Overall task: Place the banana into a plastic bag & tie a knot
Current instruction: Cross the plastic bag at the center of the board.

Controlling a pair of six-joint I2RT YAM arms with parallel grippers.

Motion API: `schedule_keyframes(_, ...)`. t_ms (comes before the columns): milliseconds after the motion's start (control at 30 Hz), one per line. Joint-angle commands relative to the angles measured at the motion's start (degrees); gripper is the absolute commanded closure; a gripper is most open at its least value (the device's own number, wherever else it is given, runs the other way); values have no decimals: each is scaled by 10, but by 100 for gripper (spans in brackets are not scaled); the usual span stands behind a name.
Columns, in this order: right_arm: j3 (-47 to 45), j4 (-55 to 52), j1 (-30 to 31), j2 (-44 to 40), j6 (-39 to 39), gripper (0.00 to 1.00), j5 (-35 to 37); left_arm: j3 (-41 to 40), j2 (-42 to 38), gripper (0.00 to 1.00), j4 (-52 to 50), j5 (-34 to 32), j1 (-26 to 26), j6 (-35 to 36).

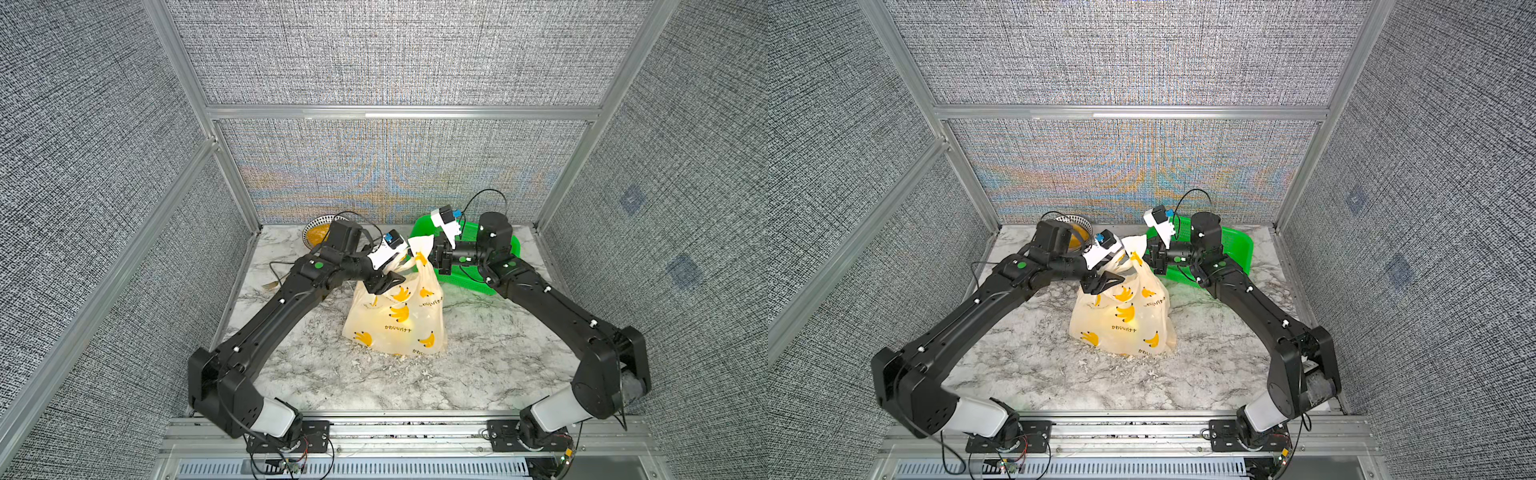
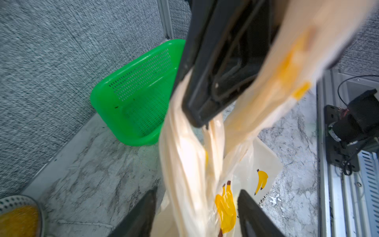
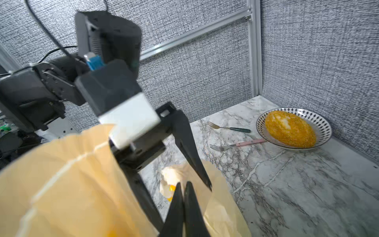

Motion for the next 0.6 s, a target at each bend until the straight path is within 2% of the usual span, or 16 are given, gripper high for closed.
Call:
schedule_keyframes(0,-13,48,0,-9,41,100,44,-42,-57,1,75,-65,1,-68)
schedule_keyframes(100,-21,57,0,-15,54,100,70,-62,-112,1,108,-54,-1,-107)
schedule_keyframes(200,-28,71,0,-16,68,100,75,-33,-122,1,113,-35,-8,-140)
schedule_keyframes(300,-37,82,4,-19,74,100,82,37,-79,1,88,-37,-15,-185)
schedule_keyframes(400,-46,87,6,-24,76,100,88,91,-35,1,69,-39,-23,-193)
schedule_keyframes(567,-61,89,7,-35,76,100,90,126,15,1,95,64,-28,-219)
